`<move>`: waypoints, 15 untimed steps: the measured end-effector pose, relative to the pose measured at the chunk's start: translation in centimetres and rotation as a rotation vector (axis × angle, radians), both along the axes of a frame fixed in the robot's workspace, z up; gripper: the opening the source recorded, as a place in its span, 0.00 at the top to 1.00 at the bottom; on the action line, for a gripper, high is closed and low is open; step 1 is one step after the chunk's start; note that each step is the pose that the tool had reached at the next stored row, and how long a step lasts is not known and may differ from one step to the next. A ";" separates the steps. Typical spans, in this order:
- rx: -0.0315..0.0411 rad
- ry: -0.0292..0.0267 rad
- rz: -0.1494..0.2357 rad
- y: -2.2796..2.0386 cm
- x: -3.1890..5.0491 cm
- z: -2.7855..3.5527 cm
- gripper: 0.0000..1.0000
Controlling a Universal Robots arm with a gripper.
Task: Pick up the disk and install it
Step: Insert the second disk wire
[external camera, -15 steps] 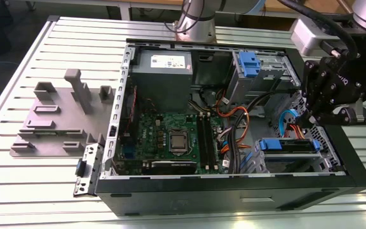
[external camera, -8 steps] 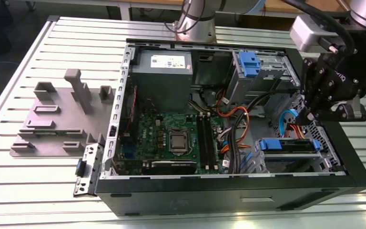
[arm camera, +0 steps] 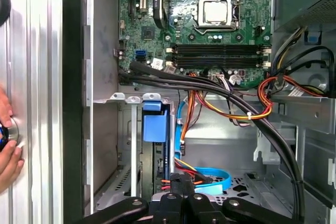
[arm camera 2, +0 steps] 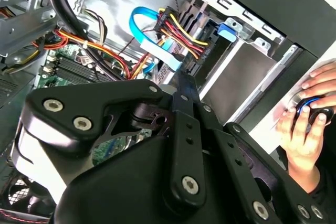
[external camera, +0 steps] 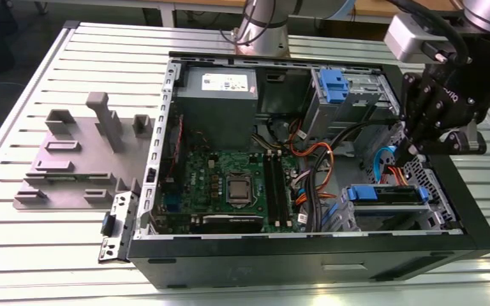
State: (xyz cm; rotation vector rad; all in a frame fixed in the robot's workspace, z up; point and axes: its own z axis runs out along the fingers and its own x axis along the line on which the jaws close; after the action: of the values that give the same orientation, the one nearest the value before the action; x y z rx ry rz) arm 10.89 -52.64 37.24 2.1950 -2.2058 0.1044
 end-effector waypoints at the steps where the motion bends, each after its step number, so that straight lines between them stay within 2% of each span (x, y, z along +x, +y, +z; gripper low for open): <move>1: -0.0002 0.0003 0.000 0.05 0.00 0.00 0.89; 10: -0.0007 0.0069 0.000 0.31 0.19 0.00 0.89; 11: -0.0010 0.0073 0.000 0.33 0.21 0.00 0.83; 12: -0.0010 0.0075 0.000 0.34 0.22 -0.01 0.83; 13: -0.0013 0.0078 0.000 0.35 0.24 -0.03 0.76; 15: -0.0021 0.0086 0.001 0.37 0.26 -0.05 0.76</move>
State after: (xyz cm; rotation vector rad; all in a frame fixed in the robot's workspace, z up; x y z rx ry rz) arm 11.16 -52.26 37.19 2.1909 -2.1995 0.0971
